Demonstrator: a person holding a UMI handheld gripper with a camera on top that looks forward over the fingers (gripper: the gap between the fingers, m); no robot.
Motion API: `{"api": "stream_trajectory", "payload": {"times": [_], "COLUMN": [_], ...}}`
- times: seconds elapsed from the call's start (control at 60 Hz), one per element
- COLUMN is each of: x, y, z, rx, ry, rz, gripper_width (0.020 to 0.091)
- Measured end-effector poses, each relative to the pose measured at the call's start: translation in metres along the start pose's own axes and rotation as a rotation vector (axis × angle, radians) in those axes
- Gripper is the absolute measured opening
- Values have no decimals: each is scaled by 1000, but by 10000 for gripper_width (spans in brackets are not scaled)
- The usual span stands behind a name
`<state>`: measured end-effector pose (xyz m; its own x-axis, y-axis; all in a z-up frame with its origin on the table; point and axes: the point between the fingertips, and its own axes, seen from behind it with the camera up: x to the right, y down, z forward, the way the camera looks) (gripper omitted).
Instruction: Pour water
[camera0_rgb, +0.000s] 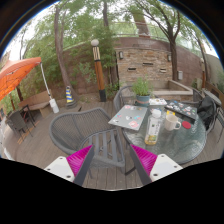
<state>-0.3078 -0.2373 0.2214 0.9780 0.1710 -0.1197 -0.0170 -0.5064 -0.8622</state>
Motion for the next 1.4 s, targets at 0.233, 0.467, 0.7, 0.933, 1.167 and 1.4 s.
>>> {"api": "stream_trajectory", "payload": {"times": [0.233, 0.467, 0.7, 0.933, 1.167, 1.4], "x": [97, 160, 184, 185, 174, 205], "y": [17, 9, -19, -19, -46, -106], "z": [100, 194, 242, 251, 258, 270], "rx": [184, 263, 345, 329, 275, 220], "ry": [249, 261, 287, 214, 97, -314], "rz": [-67, -38, -8, -25, 59, 1057], "gripper_width": [820, 818, 605, 535, 474, 471]}}
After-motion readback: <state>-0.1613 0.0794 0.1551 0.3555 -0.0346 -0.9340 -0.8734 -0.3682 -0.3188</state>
